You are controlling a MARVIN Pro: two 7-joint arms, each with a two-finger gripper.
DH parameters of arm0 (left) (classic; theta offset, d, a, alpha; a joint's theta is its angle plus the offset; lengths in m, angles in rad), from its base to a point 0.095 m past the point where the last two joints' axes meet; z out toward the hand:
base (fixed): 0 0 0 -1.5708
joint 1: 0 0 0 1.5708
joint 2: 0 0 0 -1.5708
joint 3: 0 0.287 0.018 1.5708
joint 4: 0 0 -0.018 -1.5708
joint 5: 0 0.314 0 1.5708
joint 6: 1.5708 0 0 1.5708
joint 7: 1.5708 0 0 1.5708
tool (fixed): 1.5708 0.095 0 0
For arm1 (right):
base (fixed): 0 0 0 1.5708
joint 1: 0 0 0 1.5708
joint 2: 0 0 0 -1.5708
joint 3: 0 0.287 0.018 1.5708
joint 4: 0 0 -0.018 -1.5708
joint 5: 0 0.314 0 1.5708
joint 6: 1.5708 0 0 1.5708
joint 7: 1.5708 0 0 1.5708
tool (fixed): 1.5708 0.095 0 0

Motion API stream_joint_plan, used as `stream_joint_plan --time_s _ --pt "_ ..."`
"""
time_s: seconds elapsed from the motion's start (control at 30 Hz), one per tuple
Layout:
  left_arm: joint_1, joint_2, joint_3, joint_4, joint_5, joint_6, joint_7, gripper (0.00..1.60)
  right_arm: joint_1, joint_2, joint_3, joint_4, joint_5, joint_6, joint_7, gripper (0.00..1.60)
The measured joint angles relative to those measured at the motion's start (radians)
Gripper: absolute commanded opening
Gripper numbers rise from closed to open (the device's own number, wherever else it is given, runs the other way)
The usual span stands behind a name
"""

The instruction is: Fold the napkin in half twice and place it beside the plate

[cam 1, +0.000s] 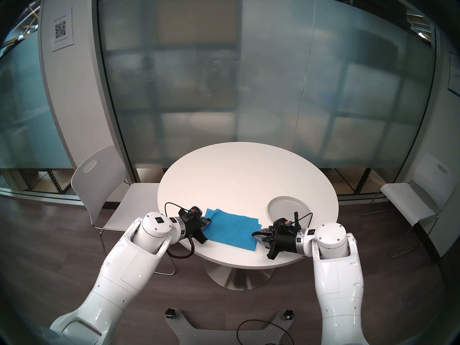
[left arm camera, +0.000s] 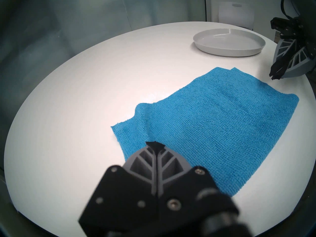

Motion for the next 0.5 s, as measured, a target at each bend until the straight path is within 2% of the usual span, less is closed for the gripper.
stream_joint_plan --time_s 0.5 --pt "-0.004 0.005 -0.004 0.002 -0.003 -0.002 0.002 0.00 0.021 0.022 -0.031 0.053 -0.069 0.020 0.016 0.65"
